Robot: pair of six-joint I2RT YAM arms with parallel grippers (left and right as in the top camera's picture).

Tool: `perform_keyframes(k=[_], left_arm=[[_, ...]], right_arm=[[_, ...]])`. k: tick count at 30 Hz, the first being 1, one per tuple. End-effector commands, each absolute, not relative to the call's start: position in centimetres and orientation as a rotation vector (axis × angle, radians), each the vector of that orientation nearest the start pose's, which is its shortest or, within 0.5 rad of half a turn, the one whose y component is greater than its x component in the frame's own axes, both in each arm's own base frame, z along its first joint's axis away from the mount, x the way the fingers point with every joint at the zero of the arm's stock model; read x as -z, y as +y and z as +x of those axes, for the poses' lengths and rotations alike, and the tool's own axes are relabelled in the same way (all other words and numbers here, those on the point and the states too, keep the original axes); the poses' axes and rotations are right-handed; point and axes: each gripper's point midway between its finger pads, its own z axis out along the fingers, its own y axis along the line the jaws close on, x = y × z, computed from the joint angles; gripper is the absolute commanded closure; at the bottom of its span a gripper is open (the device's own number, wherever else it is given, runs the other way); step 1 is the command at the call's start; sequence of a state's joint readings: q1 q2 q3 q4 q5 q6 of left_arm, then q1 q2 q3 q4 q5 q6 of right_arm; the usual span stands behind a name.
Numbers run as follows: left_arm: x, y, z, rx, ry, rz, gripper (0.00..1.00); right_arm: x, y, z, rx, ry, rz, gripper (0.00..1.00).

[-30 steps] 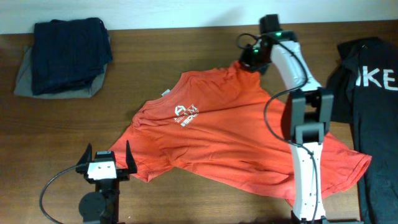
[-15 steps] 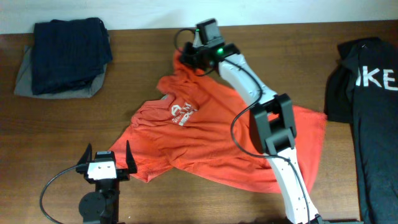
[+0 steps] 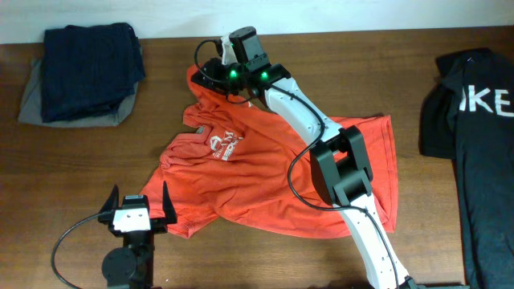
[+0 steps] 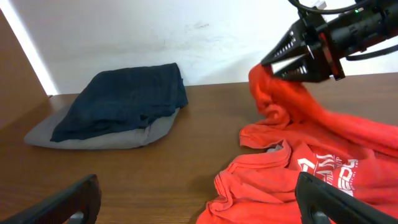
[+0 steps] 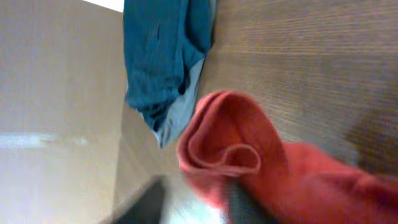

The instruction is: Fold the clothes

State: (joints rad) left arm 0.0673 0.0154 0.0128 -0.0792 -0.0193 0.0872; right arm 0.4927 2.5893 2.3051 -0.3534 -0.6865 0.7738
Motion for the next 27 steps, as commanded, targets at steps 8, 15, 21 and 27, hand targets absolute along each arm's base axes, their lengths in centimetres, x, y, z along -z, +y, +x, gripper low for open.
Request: perform_keyframes(k=[8, 15, 21, 27], left_arm=[[-15.6, 2.2, 24.5, -0.15, 1.652, 0.005, 0.01], [-15.6, 2.2, 24.5, -0.15, 1.653, 0.005, 0.01], [-15.6, 2.2, 24.5, -0.15, 1.652, 0.005, 0.01], [-15.6, 2.2, 24.5, -0.15, 1.652, 0.005, 0.01]], right_arm=[[-13.1, 33.9, 55.1, -1.038, 2.537, -0.118, 0.2], [-20.7, 16.8, 55.3, -0.382, 2.586, 0.232, 0.11], [-27.2, 5.6, 50.8, -0.271, 2.55, 0.49, 0.07], [-32.4, 1.8, 48.5, -0.337, 2.459, 0.47, 0.02]])
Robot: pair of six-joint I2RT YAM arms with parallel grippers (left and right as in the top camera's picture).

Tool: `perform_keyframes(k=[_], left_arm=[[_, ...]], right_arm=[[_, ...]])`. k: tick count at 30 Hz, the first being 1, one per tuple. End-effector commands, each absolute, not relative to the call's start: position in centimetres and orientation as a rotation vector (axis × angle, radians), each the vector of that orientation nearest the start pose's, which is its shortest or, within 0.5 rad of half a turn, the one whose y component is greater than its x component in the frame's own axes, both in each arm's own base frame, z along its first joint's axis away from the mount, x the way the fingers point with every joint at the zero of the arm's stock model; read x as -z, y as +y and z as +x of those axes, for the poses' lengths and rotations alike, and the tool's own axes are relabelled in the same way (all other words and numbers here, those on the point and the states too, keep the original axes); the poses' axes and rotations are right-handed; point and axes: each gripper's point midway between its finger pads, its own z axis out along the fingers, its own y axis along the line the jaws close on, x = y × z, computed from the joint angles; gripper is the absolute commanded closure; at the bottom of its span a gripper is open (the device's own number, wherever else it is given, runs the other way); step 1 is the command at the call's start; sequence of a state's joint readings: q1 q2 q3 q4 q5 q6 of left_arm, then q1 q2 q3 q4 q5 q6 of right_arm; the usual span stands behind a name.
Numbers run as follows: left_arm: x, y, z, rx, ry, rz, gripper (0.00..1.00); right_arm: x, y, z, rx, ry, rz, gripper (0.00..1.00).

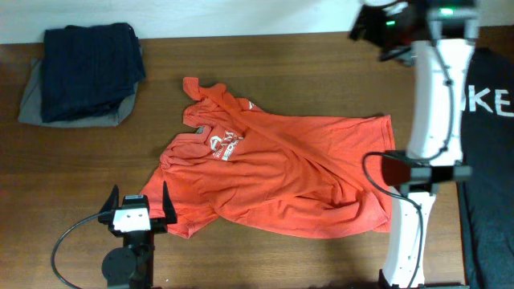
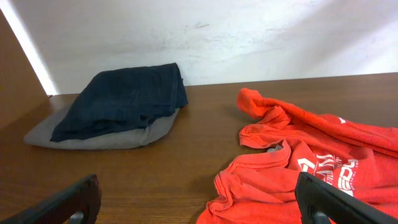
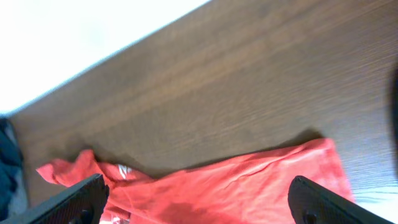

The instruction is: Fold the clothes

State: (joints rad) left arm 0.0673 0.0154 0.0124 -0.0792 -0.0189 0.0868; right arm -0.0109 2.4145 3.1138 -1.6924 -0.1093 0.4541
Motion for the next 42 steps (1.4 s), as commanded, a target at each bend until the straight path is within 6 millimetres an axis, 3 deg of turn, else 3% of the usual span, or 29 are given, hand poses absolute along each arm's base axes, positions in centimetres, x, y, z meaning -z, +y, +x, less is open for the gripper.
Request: perform_keyframes(k=[1, 5, 8, 11, 13, 16, 19, 23, 29, 32, 35, 42], left_arm=[[-15.6, 2.2, 24.5, -0.15, 1.652, 0.005, 0.01], [-15.6, 2.2, 24.5, -0.15, 1.652, 0.005, 0.01], [-15.6, 2.2, 24.5, -0.15, 1.653, 0.005, 0.01], [-15.6, 2.2, 24.5, -0.15, 1.652, 0.005, 0.01], [-15.6, 2.2, 24.5, -0.15, 1.652, 0.005, 0.01], [-15.6, 2.2, 24.5, -0.15, 1.652, 0.005, 0.01], [-15.6, 2.2, 24.5, -0.15, 1.653, 0.005, 0.01], [-15.6, 2.2, 24.5, -0.15, 1.652, 0.005, 0.01], [-15.6, 2.2, 24.5, -0.15, 1.652, 0.005, 0.01], [-15.6, 2.2, 24.5, -0.15, 1.652, 0.005, 0.01], [-15.6, 2.2, 24.5, -0.15, 1.652, 0.005, 0.01], [-15.6, 2.2, 24.5, -0.15, 1.652, 0.005, 0.01]], right_arm=[[-33.4, 1.5, 48.1, -0.33, 2.44, 0.451, 0.01], [-37.6, 1.2, 45.2, -0.299, 2.372, 0.384, 0.01], [-40.0, 0.2, 42.0, -0.217, 2.352, 0.375, 0.01], [-40.6, -2.3, 38.3, -0.044, 2.366, 0.445, 0.01], [-39.7, -3.3, 36.3, 0.025, 2.407, 0.479, 0.01], [-37.2, -3.7, 34.8, 0.052, 2.507, 0.507, 0.01], [-33.6, -4.0, 34.9, 0.079, 2.621, 0.531, 0.01], [-28.2, -4.5, 36.8, 0.102, 2.73, 0.562, 0.01], [-19.8, -7.3, 39.4, 0.104, 2.841, 0.672, 0.01], [-16.7, -7.8, 40.9, -0.007, 2.918, 0.537, 0.01], [-13.6, -7.1, 42.8, -0.195, 2.953, 0.372, 0.01], [-6.8, -5.6, 43.5, -0.405, 3.07, 0.407, 0.01]])
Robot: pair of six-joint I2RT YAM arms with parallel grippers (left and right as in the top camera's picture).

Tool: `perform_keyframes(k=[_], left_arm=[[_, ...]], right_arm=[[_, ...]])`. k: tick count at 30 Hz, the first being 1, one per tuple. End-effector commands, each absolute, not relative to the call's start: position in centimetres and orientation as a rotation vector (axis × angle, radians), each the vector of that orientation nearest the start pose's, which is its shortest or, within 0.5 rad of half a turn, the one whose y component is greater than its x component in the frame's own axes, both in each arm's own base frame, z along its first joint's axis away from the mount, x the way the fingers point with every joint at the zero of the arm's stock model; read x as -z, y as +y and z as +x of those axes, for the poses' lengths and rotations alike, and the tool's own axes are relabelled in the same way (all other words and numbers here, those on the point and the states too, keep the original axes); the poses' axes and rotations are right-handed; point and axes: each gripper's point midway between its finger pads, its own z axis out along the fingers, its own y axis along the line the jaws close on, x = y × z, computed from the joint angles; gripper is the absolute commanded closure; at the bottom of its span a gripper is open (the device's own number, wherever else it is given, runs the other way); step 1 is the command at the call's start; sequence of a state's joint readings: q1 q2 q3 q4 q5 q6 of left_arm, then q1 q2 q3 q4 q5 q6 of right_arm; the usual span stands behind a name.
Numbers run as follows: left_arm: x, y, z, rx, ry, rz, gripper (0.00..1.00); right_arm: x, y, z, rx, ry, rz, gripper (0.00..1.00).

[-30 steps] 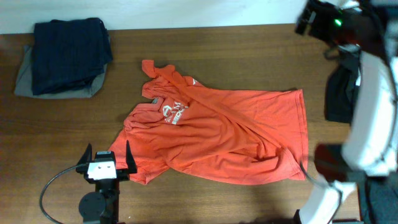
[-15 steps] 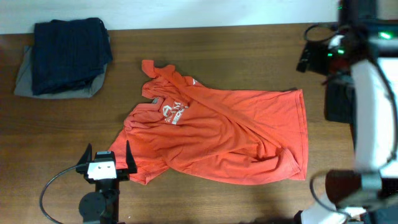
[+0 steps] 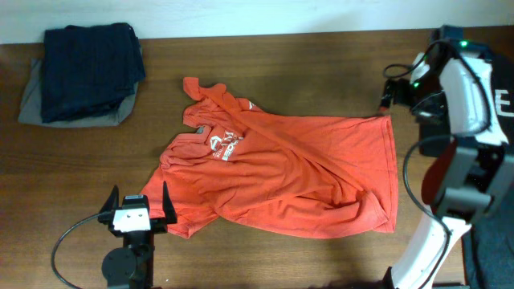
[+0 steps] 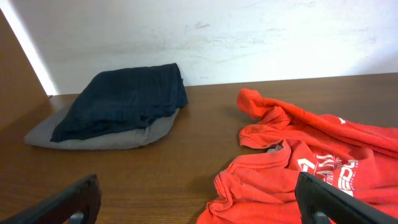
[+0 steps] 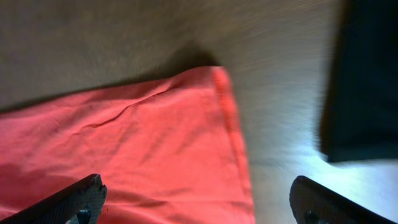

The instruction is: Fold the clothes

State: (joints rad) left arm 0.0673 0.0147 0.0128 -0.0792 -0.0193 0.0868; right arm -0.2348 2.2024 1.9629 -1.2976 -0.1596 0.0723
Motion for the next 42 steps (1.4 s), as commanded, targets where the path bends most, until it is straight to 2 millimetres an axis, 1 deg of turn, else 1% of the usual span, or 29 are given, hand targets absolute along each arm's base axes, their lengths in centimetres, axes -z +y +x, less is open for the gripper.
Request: perform_keyframes(k=[1, 5, 14, 18, 22, 28, 33, 36, 37, 38, 39, 42], left_arm=[[-15.6, 2.2, 24.5, -0.15, 1.652, 0.005, 0.01], [-15.6, 2.2, 24.5, -0.15, 1.653, 0.005, 0.01], [-15.6, 2.2, 24.5, -0.15, 1.652, 0.005, 0.01], [-15.6, 2.2, 24.5, -0.15, 1.652, 0.005, 0.01], [-15.6, 2.2, 24.5, -0.15, 1.652, 0.005, 0.01], [-15.6, 2.2, 24.5, -0.15, 1.652, 0.005, 0.01], [-15.6, 2.2, 24.5, -0.15, 1.652, 0.005, 0.01], [-15.6, 2.2, 24.5, -0.15, 1.652, 0.005, 0.01], [-15.6, 2.2, 24.5, -0.15, 1.652, 0.005, 0.01], [-15.6, 2.2, 24.5, -0.15, 1.652, 0.005, 0.01], [-15.6, 2.2, 24.5, -0.15, 1.653, 0.005, 0.01], [-15.6, 2.2, 24.5, -0.15, 1.652, 0.005, 0.01]], right_arm=[[-6.0, -5.3, 43.6, -0.438, 3.079, 0.422, 0.01], [-4.5, -5.2, 44.0, -0.46, 3.08, 0.467, 0.0], [-4.3, -6.0, 46.5, -0.409, 2.991, 0.403, 0.01], [-4.1, -6.2, 47.2, -0.402, 2.963, 0.401, 0.0], [-3.7, -6.2, 47.2, -0.4, 2.959, 0.408, 0.01], [-2.5, -6.0, 46.3, -0.41, 2.989, 0.42, 0.02], [-2.4, -5.9, 46.1, -0.412, 2.998, 0.424, 0.08], [-2.4, -6.0, 46.1, -0.411, 2.995, 0.423, 0.18], [-2.4, -6.0, 46.2, -0.411, 2.994, 0.423, 0.25], [-2.4, -6.0, 46.2, -0.41, 2.992, 0.422, 0.29], [-2.4, -6.0, 46.3, -0.41, 2.99, 0.421, 0.31], [-2.4, -6.0, 46.3, -0.408, 2.989, 0.42, 0.31]])
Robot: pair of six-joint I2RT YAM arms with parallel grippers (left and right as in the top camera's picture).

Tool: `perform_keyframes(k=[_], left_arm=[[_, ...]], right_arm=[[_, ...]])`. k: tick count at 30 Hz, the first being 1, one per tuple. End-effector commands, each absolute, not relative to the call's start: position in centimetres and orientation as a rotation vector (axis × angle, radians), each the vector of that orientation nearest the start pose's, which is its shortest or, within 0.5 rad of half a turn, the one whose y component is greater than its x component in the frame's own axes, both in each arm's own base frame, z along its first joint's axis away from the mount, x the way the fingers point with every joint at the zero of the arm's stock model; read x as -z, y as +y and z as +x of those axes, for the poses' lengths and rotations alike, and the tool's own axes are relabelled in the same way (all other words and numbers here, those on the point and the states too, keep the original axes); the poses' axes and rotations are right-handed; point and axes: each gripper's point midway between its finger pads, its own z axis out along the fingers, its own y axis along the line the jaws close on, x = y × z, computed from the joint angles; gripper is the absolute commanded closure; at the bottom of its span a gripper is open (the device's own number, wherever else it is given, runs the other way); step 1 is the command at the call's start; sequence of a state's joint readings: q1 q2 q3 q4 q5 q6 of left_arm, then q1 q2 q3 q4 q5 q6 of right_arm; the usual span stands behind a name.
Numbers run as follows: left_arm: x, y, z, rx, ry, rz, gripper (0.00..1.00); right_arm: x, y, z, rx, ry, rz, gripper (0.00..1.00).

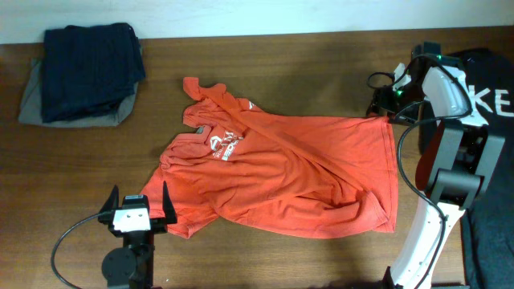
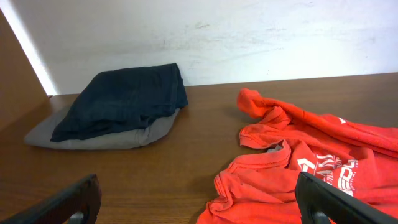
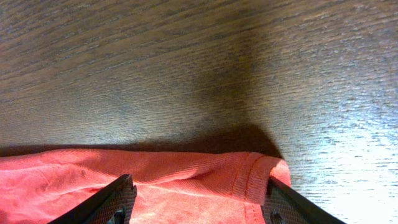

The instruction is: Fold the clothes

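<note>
An orange-red T-shirt [image 1: 281, 168] lies crumpled across the middle of the table, with its white print facing up. My right gripper [image 1: 384, 108] is down at the shirt's far right corner. In the right wrist view it [image 3: 199, 202] is open, and the hemmed corner [image 3: 249, 180] lies between its spread fingers [image 3: 115, 199]. My left gripper [image 1: 135, 210] rests open near the front left, just off the shirt's near sleeve [image 2: 261, 193], with nothing in it.
A folded stack of dark blue on grey clothes [image 1: 80, 72] sits at the back left and also shows in the left wrist view [image 2: 118, 106]. A black shirt with white letters [image 1: 482, 112] lies at the right edge, close behind my right arm.
My right gripper has dropped from just above the shirt's far right corner onto it, and its open fingers now straddle the hem. The shirt and my left gripper have not moved.
My right gripper was first shut on a bunched part of the shirt at the back left. Then the cloth lay released and the gripper was open high at the back right. It later hovered over the shirt's far right corner and now sits around that corner.
</note>
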State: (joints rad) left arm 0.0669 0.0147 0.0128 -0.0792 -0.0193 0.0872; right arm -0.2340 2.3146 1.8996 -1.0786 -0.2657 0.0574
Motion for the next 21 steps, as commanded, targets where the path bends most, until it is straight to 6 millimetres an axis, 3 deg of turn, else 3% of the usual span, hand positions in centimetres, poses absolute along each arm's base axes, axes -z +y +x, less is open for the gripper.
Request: perform_keyframes(k=[1, 13, 18, 21], left_arm=[[-15.6, 2.2, 24.5, -0.15, 1.652, 0.005, 0.01], [-15.6, 2.2, 24.5, -0.15, 1.652, 0.005, 0.01], [-15.6, 2.2, 24.5, -0.15, 1.652, 0.005, 0.01], [-15.6, 2.2, 24.5, -0.15, 1.652, 0.005, 0.01]], right_arm=[[-2.4, -6.1, 46.3, -0.403, 2.99, 0.421, 0.31], [-1.5, -7.2, 45.7, -0.294, 3.01, 0.481, 0.31], [-1.5, -7.2, 45.8, -0.295, 3.007, 0.499, 0.39], [-1.3, -7.2, 45.7, -0.297, 3.009, 0.511, 0.51]])
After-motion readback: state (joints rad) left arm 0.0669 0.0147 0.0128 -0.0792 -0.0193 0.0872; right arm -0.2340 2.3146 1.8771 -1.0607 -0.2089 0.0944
